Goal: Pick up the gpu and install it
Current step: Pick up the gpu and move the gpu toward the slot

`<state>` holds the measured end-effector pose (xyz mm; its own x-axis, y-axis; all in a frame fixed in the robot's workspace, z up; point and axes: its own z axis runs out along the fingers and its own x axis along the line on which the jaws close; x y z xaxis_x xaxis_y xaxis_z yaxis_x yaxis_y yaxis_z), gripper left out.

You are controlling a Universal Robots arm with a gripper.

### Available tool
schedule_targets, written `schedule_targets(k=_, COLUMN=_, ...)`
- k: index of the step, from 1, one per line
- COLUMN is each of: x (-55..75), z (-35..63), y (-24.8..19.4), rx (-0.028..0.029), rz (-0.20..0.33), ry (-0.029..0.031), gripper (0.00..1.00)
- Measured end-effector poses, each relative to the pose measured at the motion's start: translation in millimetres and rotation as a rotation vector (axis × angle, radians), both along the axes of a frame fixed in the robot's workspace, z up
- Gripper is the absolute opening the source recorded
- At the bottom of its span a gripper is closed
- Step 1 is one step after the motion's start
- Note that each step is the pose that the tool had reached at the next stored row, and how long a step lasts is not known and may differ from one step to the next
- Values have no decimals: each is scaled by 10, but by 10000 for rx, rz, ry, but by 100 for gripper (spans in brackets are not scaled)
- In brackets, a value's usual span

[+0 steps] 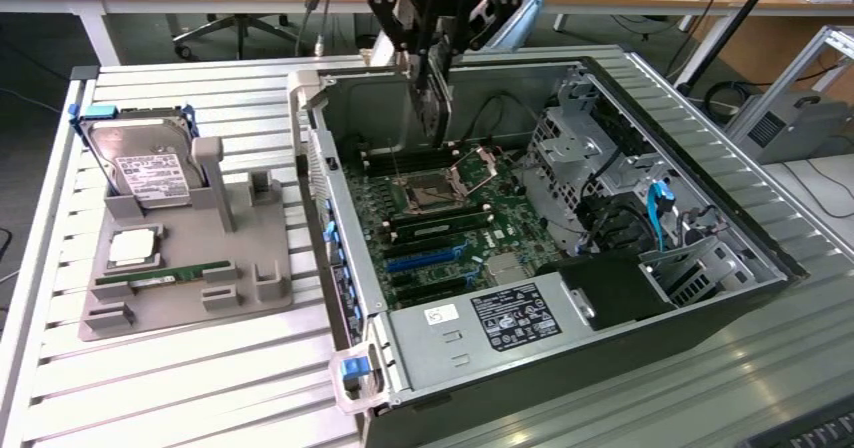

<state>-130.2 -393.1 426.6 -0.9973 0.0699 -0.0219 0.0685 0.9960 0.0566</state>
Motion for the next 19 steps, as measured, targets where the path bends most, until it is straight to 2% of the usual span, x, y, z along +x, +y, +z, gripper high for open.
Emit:
schedule_targets(k=1, x=100, z=0, y=0, rx=1, rz=-1, ry=0, gripper=27)
schedule_targets(k=2, x=145, z=0, y=0, rx=1, rz=2, ry=-1, gripper=27)
schedule_targets(k=11, x=492, z=-1, y=0, rx=0, rz=163, ry=1, gripper=27)
schedule_targets(k=19, x=864, z=-4, y=0, rx=0, rz=313, ry=2, gripper=27)
